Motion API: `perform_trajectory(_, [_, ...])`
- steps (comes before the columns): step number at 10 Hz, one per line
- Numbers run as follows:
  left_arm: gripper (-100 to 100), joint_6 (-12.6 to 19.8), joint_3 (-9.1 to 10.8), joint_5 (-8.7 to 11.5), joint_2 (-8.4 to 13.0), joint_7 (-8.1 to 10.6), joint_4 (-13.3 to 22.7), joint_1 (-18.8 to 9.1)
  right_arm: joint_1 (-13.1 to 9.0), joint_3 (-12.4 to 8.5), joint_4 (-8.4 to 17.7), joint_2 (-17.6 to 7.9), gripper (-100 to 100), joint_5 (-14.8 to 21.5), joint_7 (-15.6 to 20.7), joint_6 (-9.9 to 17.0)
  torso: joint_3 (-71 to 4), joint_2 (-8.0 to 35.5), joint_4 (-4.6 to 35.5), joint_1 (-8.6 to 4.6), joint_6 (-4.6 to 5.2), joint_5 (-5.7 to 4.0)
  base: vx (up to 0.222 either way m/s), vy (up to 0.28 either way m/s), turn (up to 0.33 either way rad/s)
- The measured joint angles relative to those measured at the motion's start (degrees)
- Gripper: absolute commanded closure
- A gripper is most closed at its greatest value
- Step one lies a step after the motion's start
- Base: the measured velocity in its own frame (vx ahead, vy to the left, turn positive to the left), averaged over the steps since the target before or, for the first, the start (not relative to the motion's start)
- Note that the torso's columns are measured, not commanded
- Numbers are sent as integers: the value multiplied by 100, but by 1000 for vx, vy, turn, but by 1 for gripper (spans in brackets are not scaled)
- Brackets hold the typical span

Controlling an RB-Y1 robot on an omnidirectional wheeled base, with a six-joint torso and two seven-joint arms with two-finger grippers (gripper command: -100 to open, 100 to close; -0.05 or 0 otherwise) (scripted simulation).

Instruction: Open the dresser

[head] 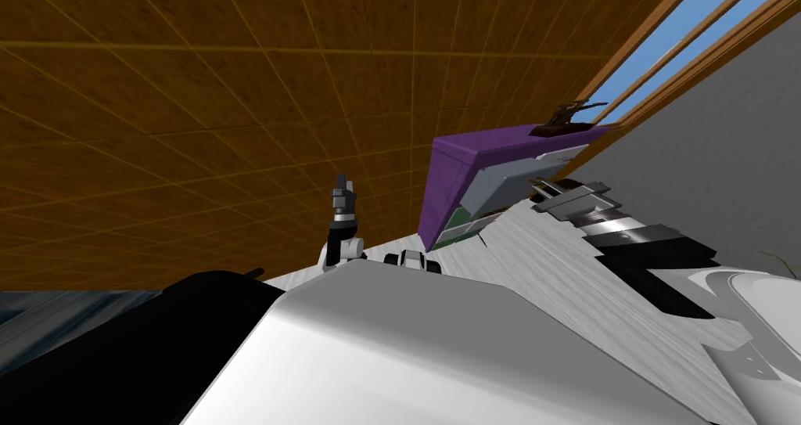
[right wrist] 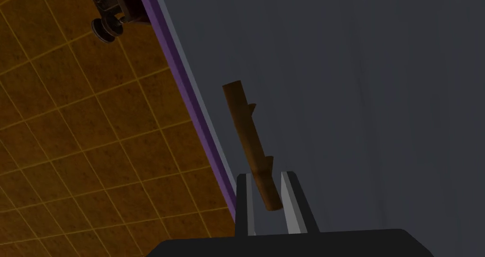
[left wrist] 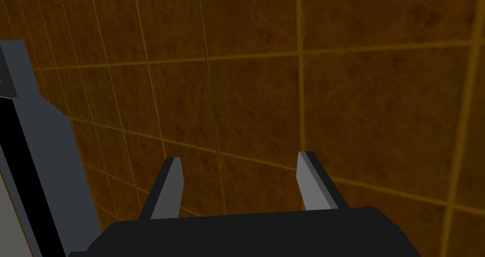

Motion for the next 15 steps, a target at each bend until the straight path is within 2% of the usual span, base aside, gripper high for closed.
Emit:
perform_trajectory(3, [0, 0, 0, 0, 0, 0, 0, 0, 33, -2, -35, -10, 100, -16, -16, -34, -3, -2, -4, -1, -4, 1, -176, -94, -61])
perform_trajectory(4, [0, 0, 0, 0, 0, 0, 0, 0, 51, -18, -61, 5, -100, -35, -11, -65, 9, 11, -2, -7, 0, -6, -88, -41, -67])
perform_trajectory(7, [0, -1, -1, 0, -1, 0, -1, 3, 98, -196, -81, -316, -100, -124, -286, -58, -51, -72, -19, 42, -18, 22, 46, 52, -61])
perform_trajectory(10, [0, -1, -1, 0, -1, 0, -1, 3, 139, -413, -131, -651, -100, -238, -609, -42, -6, -7, 2, -12, 0, 1, 34, 31, -36])
perform_trajectory(12, [0, -1, -1, 0, -1, 0, -1, 2, 149, -483, -89, -860, -100, -303, -773, -115, 1, 16, 32, -7, 9, 24, 9, 19, -19])
perform_trajectory(13, [0, -1, -1, 0, -1, 0, -1, 2, 156, -478, -85, -869, 0, -302, -794, -119, 4, 15, 23, 1, 5, 19, 0, 0, 0])
perform_trajectory(15, [0, -1, -1, 0, -1, 0, -1, 2, 169, -464, -74, -865, 0, -296, -790, -125, -3, 0, 8, 10, 0, 13, 0, 0, 0])
